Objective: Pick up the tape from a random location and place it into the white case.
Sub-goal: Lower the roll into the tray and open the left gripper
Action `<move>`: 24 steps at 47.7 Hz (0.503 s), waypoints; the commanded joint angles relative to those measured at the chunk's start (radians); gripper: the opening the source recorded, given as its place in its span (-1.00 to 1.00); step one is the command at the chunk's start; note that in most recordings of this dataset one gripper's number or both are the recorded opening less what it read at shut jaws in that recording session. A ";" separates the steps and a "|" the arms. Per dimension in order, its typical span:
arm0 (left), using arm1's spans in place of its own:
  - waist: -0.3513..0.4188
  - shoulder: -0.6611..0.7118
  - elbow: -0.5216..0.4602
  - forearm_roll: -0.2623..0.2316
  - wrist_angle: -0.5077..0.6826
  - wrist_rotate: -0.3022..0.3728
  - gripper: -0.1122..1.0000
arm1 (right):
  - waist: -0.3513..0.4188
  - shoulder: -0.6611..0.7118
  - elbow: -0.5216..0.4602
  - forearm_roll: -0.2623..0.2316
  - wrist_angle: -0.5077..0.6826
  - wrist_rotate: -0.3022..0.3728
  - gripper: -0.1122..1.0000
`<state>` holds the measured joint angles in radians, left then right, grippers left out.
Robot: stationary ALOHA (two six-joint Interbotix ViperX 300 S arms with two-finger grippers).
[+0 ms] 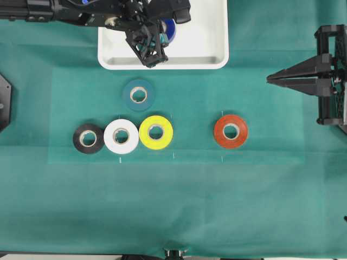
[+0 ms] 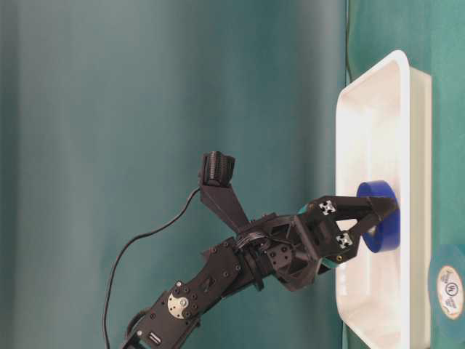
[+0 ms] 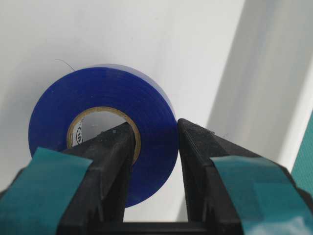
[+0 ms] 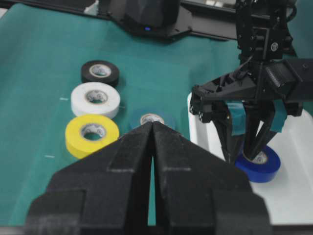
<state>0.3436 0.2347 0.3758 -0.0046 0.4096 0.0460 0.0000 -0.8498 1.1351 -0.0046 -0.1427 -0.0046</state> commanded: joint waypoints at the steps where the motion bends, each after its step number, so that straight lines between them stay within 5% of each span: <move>1: 0.002 -0.020 -0.012 0.003 -0.008 -0.002 -0.36 | 0.002 0.003 -0.015 -0.002 -0.008 -0.002 -0.80; 24: -0.005 -0.020 -0.015 0.000 -0.008 -0.002 -0.36 | 0.000 0.003 -0.015 -0.002 -0.008 -0.002 -0.80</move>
<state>0.3436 0.2347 0.3758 -0.0046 0.4096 0.0430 -0.0015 -0.8498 1.1351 -0.0046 -0.1427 -0.0046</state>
